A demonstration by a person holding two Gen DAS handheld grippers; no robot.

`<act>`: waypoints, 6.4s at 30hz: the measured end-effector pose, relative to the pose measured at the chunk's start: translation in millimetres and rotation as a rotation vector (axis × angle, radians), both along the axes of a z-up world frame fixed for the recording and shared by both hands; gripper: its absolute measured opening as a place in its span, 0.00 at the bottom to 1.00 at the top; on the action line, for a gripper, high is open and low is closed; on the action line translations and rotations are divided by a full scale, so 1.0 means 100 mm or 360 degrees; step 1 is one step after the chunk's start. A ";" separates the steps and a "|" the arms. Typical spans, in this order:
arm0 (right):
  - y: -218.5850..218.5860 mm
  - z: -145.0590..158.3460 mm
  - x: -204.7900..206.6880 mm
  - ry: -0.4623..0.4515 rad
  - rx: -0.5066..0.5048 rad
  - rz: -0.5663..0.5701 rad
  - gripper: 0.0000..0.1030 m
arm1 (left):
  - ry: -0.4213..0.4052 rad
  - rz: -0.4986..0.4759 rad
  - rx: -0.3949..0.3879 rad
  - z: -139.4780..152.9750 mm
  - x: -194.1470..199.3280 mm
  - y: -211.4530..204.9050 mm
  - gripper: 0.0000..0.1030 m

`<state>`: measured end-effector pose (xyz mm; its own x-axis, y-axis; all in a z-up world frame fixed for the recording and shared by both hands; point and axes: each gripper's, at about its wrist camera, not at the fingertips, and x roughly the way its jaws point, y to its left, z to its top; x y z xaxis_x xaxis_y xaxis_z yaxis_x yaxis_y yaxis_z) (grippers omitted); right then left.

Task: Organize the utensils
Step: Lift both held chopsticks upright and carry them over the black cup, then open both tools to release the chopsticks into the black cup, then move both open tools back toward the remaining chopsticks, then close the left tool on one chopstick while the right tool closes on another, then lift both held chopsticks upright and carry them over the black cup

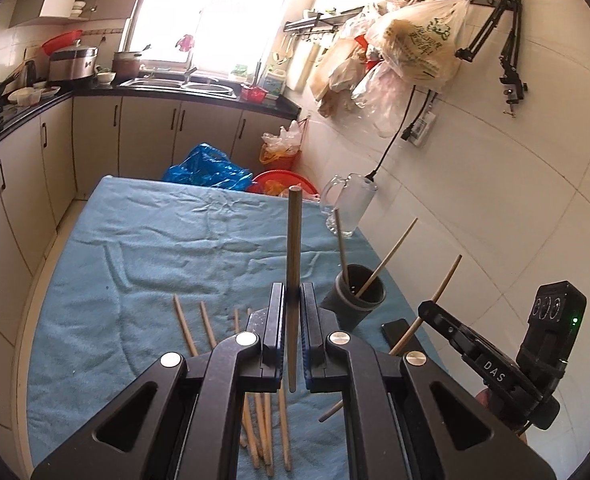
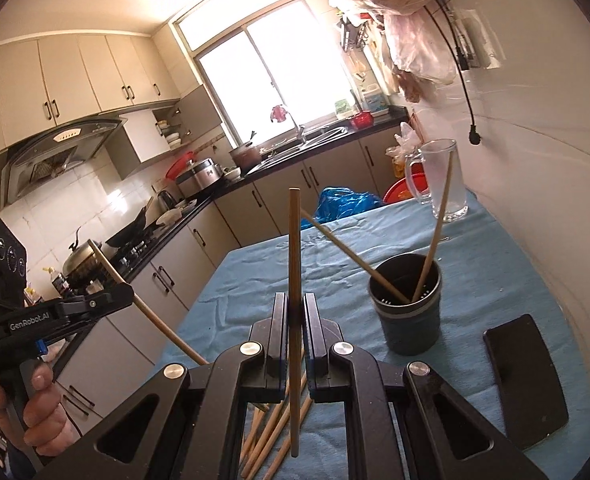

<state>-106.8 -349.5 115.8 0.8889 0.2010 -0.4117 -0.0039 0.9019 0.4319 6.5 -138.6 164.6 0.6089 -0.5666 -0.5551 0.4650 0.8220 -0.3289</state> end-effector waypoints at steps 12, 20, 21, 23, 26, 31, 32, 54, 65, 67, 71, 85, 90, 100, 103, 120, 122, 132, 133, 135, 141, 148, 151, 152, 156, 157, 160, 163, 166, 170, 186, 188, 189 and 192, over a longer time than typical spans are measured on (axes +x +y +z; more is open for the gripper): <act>-0.28 0.14 -0.10 -0.0057 0.0011 -0.0109 0.07 | -0.0019 -0.0119 -0.0008 0.22 0.05 -0.37 0.06; -0.49 0.25 -0.08 -0.0080 0.0021 -0.0172 0.07 | -0.0047 -0.0179 0.0000 0.38 0.12 -0.68 0.06; -0.52 0.27 -0.07 -0.0087 0.0021 -0.0177 0.07 | -0.0049 -0.0187 0.0001 0.40 0.14 -0.73 0.06; -0.58 0.31 -0.05 -0.0096 0.0015 -0.0193 0.07 | -0.0053 -0.0203 0.0001 0.44 0.17 -0.81 0.06; -0.67 0.37 -0.02 -0.0108 0.0017 -0.0223 0.07 | -0.0071 -0.0208 0.0005 0.50 0.22 -0.92 0.06; -0.82 0.48 0.04 -0.0138 0.0033 -0.0256 0.07 | -0.0097 -0.0222 -0.0008 0.61 0.31 -1.07 0.06; -0.85 0.52 0.04 -0.0152 0.0021 -0.0271 0.07 | -0.0105 -0.0222 -0.0009 0.64 0.33 -1.10 0.06; -1.19 0.54 0.53 -0.0151 -0.0016 -0.0409 0.07 | -0.0009 -0.0206 0.0055 0.29 0.89 -1.63 0.06; -1.27 0.16 0.75 0.0013 0.0038 -0.0377 0.08 | 0.0080 -0.0209 0.0112 -0.03 1.01 -1.71 0.06; -1.25 0.10 0.80 0.0043 0.0045 -0.0361 0.08 | 0.0099 -0.0202 0.0118 -0.09 1.03 -1.69 0.06; -1.22 0.00 0.87 0.0095 0.0054 -0.0342 0.08 | 0.0125 -0.0201 0.0130 -0.18 1.05 -1.68 0.06; -1.14 -0.01 0.83 0.0118 0.0039 -0.0337 0.30 | 0.0109 -0.0177 0.0094 -0.11 0.98 -1.55 0.24; -1.12 0.07 0.58 0.0063 0.0027 -0.0395 0.41 | 0.0015 -0.0128 0.0061 0.02 0.80 -1.34 0.38; -0.64 -0.36 0.25 0.0188 0.0044 -0.0251 0.42 | -0.0044 0.0034 0.0095 -0.18 0.44 -0.60 0.46; -0.35 -0.62 0.26 0.0290 -0.0002 -0.0167 0.42 | 0.0004 0.0117 0.0137 -0.47 0.34 -0.28 0.50; 0.47 -1.27 0.44 0.0559 -0.0079 0.0098 0.34 | 0.0715 0.0311 0.0080 -1.79 0.88 0.49 0.48; 0.49 -1.24 0.43 0.0557 -0.0087 0.0094 0.34 | 0.0747 0.0319 0.0108 -1.84 1.02 0.42 0.43; 0.55 -1.13 0.52 0.0575 -0.0131 0.0132 0.34 | 0.0744 0.0329 0.0299 -1.96 1.35 0.11 0.12; 0.56 -1.12 0.57 0.0587 -0.0134 0.0142 0.31 | 0.0730 0.0336 0.0305 -1.95 1.35 0.13 0.11; 0.61 -1.11 0.70 0.0648 -0.0142 0.0178 0.23 | 0.0731 0.0327 0.0317 -1.95 1.31 0.16 0.08; 0.80 -1.17 1.18 0.0805 -0.0182 0.0268 0.19 | 0.0745 0.0331 0.0307 -1.94 1.09 0.37 0.07; 0.94 -1.37 1.70 0.0998 -0.0237 0.0257 0.10 | 0.0768 0.0298 0.0277 -1.95 1.08 0.48 0.08; 0.94 -1.43 1.82 0.1040 -0.0261 0.0230 0.07 | 0.0761 0.0284 0.0282 -1.95 1.09 0.47 0.08; 0.94 -1.45 1.85 0.1057 -0.0263 0.0235 0.07 | 0.0758 0.0281 0.0284 -1.95 1.09 0.47 0.08; 0.97 -1.44 1.94 0.1086 -0.0314 0.0222 0.07 | 0.0757 0.0278 0.0292 -1.96 1.11 0.47 0.08; 0.98 -1.44 1.96 0.1100 -0.0325 0.0218 0.07 | 0.0758 0.0281 0.0296 -1.95 1.12 0.46 0.09; 1.00 -1.46 1.98 0.1138 -0.0362 0.0187 0.08 | 0.0750 0.0278 0.0315 -1.95 1.15 0.44 0.09; 1.02 -1.47 1.99 0.1137 -0.0388 0.0178 0.08 | 0.0737 0.0287 0.0335 -1.95 1.18 0.41 0.09; 1.00 -1.47 2.00 0.1135 -0.0379 0.0171 0.08 | 0.0738 0.0299 0.0339 -1.95 1.19 0.39 0.09; 0.99 -1.46 1.98 0.1138 -0.0367 0.0185 0.08 | 0.0723 0.0301 0.0344 -1.96 1.20 0.38 0.09; 0.84 -0.85 1.40 0.0683 -0.0171 0.0226 0.07 | 0.0461 0.0234 0.0101 -1.38 0.79 0.50 0.06; 0.81 -0.71 1.22 0.0585 -0.0164 0.0213 0.07 | 0.0407 0.0223 0.0070 -1.24 0.69 0.52 0.06; 0.81 -0.65 1.14 0.0535 -0.0152 0.0220 0.07 | 0.0377 0.0219 0.0061 -1.16 0.64 0.53 0.06; 0.80 -0.51 0.92 0.0424 -0.0144 0.0207 0.07 | 0.0307 0.0214 0.0051 -1.01 0.50 0.53 0.06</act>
